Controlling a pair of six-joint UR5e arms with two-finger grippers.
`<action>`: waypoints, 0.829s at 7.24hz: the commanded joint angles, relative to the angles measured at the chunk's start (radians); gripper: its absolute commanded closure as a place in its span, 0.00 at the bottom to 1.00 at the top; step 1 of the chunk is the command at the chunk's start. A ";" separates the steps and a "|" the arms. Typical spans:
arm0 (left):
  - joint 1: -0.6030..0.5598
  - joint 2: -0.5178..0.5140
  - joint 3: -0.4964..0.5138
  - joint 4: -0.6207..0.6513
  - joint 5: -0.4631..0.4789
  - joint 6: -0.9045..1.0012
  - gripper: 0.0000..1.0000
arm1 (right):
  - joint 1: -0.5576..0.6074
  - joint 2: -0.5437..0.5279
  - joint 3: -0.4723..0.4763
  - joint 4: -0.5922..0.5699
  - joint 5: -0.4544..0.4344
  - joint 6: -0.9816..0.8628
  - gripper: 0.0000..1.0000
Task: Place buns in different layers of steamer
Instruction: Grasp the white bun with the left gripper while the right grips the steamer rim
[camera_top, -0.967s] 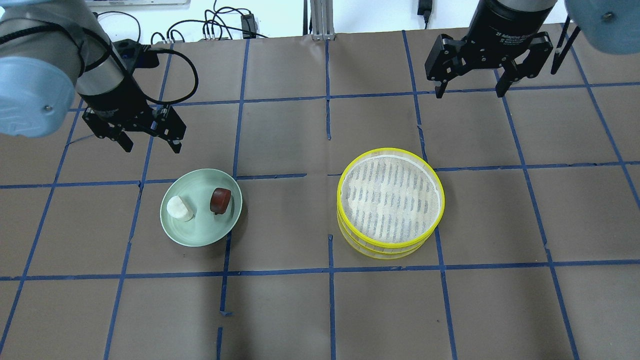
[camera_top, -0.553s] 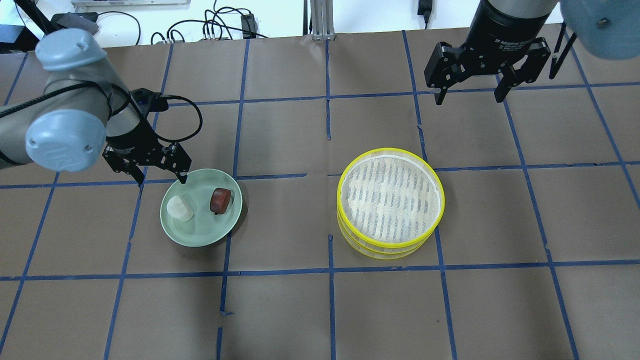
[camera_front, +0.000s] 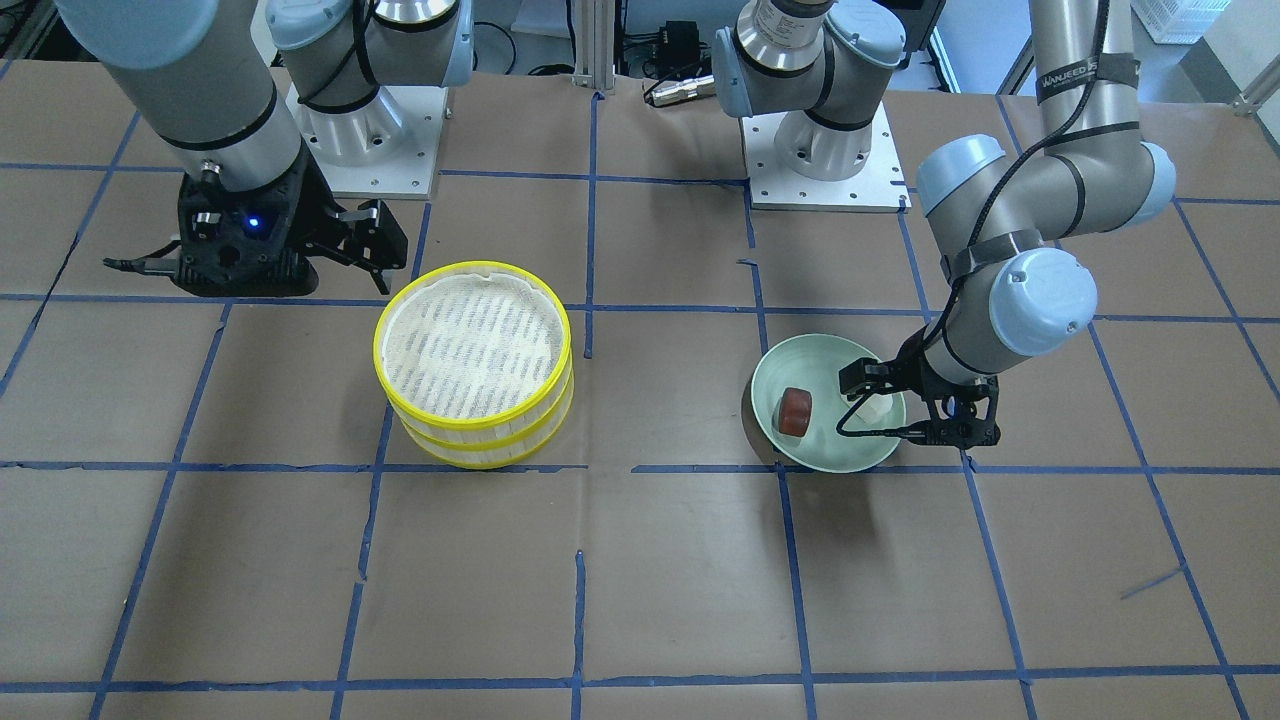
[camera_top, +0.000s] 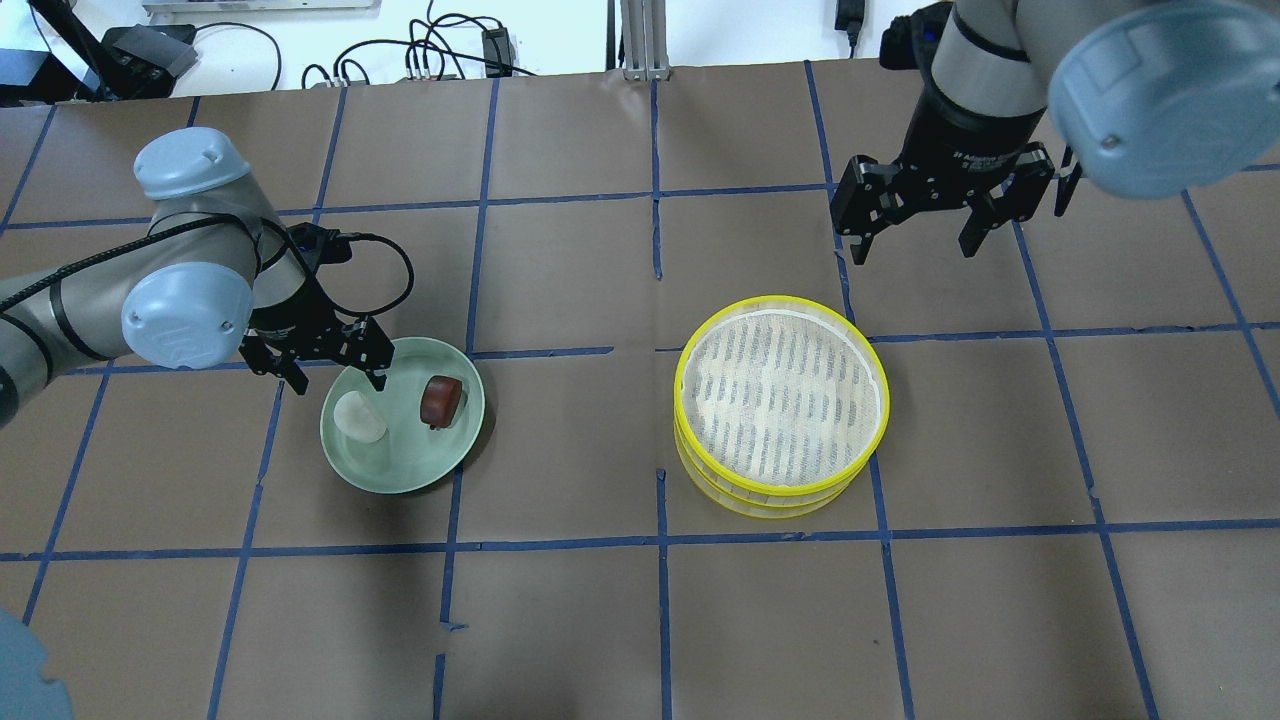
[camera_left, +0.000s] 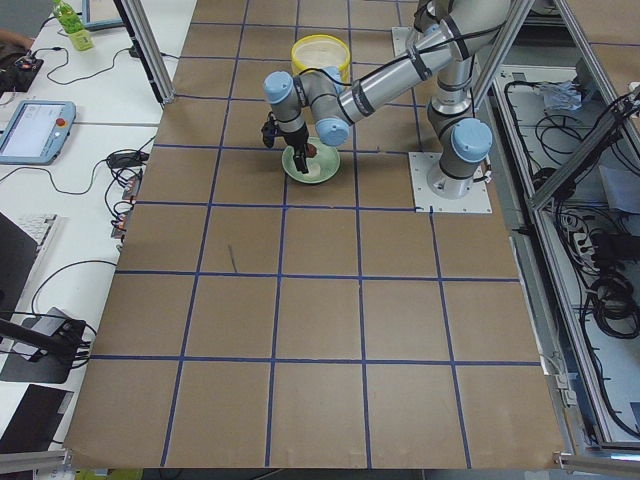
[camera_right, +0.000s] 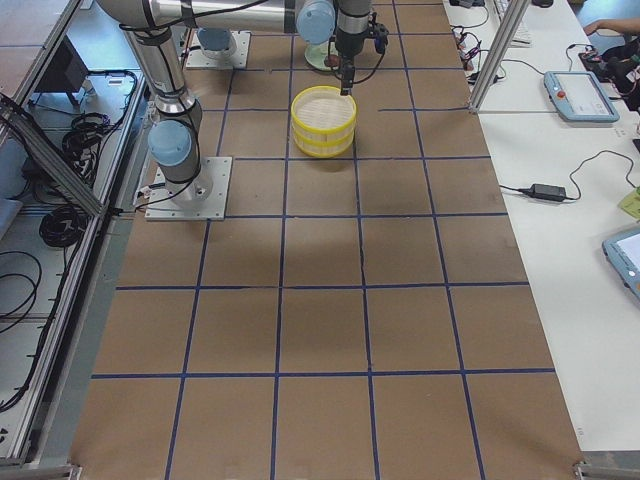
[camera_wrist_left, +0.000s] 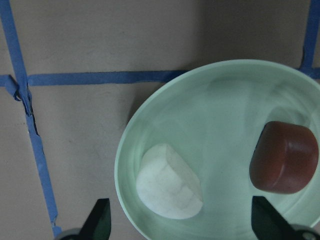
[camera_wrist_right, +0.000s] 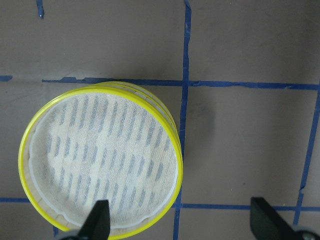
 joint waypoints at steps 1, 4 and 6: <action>0.013 -0.014 -0.006 0.002 -0.008 -0.004 0.00 | 0.001 0.001 0.193 -0.211 -0.051 -0.018 0.01; 0.013 -0.035 -0.028 0.007 -0.015 -0.023 0.04 | 0.001 0.026 0.373 -0.451 -0.048 -0.025 0.05; 0.013 -0.035 -0.051 0.009 -0.055 -0.058 0.40 | 0.001 0.029 0.381 -0.448 -0.043 -0.022 0.23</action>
